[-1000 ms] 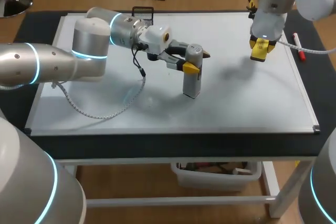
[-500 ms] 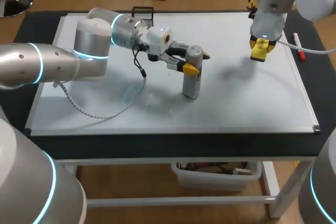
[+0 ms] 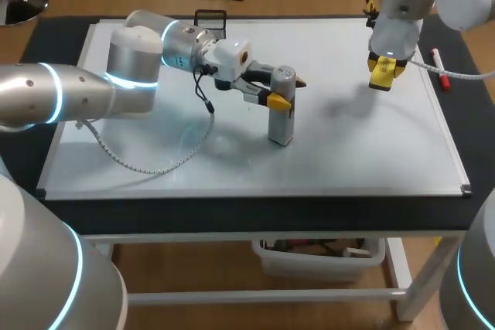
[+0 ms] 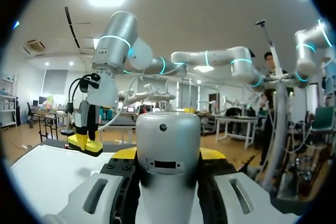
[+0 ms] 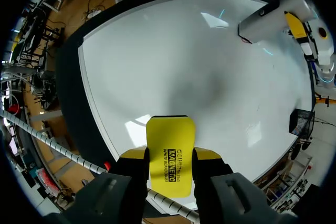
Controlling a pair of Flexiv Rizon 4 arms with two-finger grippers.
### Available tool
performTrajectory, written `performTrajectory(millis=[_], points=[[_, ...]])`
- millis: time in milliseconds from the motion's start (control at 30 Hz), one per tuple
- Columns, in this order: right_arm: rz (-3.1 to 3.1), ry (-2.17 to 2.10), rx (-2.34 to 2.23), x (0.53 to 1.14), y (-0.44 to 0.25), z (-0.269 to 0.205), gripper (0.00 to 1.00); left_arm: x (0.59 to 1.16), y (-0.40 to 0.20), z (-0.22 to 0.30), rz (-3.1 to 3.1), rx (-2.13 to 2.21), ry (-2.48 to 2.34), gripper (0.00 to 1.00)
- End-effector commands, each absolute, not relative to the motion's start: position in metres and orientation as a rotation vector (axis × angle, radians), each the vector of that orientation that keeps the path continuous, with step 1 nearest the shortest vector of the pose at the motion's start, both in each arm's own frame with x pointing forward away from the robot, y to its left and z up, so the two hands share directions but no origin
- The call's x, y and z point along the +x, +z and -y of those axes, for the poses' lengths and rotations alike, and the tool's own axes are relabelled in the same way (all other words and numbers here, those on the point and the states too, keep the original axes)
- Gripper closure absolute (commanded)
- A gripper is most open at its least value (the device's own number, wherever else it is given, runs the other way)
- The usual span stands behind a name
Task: Pick up the inspection probe, press it on each red-marked spot on the whiteboard one by one, put down the probe, pick up the eraser, and wipe off all the red marks.
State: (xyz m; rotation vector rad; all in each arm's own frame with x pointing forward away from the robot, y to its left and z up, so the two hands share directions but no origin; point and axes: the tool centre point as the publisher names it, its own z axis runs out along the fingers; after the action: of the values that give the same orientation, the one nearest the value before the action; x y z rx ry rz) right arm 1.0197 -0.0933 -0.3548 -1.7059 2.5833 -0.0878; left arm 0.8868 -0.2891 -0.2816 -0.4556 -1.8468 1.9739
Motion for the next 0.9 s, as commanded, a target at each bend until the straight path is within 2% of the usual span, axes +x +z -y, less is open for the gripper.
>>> performTrajectory(millis=[33,567,900], points=[[-2.581,-0.089,-1.71,1.02,-0.354,0.094,1.0,0.888,-0.287,0.288,1.853,-0.458,1.968,1.0],[-2.581,-0.089,-1.71,1.02,-0.354,0.094,1.0,0.887,-0.285,0.287,1.858,-0.459,1.97,1.0],[-2.581,-0.089,-1.71,1.02,-0.354,0.094,1.0,0.906,-0.268,0.268,1.897,-0.455,2.04,1.0]])
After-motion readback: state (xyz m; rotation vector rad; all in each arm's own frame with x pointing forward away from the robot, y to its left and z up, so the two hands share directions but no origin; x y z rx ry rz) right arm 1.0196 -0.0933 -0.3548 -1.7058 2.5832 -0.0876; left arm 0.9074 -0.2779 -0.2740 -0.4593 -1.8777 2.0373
